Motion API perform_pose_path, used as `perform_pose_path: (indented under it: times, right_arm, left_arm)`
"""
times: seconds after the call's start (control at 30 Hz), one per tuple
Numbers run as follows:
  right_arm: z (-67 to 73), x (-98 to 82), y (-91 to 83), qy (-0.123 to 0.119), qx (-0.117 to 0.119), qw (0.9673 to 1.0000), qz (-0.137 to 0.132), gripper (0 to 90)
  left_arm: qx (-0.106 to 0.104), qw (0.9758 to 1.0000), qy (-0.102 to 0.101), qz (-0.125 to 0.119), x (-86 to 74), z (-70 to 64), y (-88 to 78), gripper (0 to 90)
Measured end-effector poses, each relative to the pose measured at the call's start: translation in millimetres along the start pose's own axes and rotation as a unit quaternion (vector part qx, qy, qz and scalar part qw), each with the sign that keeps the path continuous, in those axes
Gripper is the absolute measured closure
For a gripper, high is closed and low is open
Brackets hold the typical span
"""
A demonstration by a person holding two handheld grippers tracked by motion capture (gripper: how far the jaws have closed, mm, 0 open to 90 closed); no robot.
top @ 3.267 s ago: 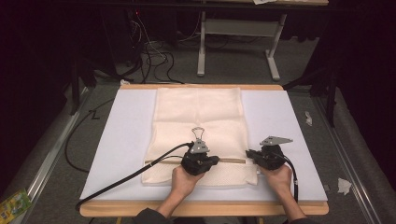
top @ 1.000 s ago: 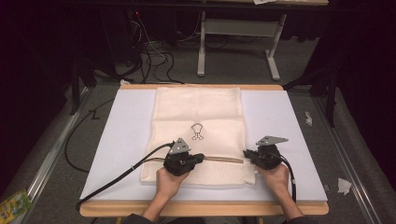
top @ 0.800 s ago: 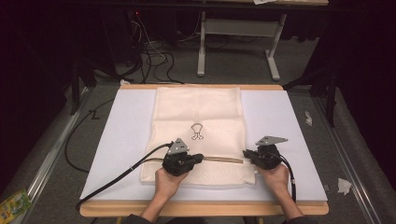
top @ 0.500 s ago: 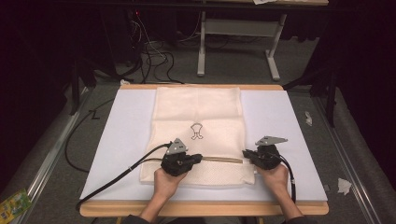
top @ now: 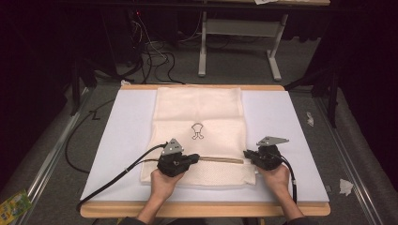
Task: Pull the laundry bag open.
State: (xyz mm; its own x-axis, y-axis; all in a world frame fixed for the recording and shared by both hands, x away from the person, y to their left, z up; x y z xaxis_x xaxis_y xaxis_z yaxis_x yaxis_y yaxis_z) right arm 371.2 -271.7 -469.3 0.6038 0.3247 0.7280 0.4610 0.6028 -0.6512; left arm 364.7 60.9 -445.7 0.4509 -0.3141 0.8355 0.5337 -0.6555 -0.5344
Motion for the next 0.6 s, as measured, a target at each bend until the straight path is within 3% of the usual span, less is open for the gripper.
perform_pose_path:
  times: [0.6]
  right_arm:
    - [-0.3,0.3,0.3,0.000,0.001,1.0000,-0.001,87.8]
  left_arm:
    - [0.009,0.9999,-0.007,-0.005,-4.7,9.7,-11.6,87.0]
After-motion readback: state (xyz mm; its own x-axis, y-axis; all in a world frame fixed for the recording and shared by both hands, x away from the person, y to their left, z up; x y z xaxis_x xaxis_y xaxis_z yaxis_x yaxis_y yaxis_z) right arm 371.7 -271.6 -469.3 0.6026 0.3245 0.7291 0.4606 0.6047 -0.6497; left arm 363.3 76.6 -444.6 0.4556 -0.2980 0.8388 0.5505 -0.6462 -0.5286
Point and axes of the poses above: each handheld gripper's, and its own axes: y roughly forward along the jaws, x roughly out of its top, z roughly to its left, the point moved 1 cm from there along y, roughly forward along the jaws, and after that the axes turned 11 degrees about x, right-handed, at the moved point
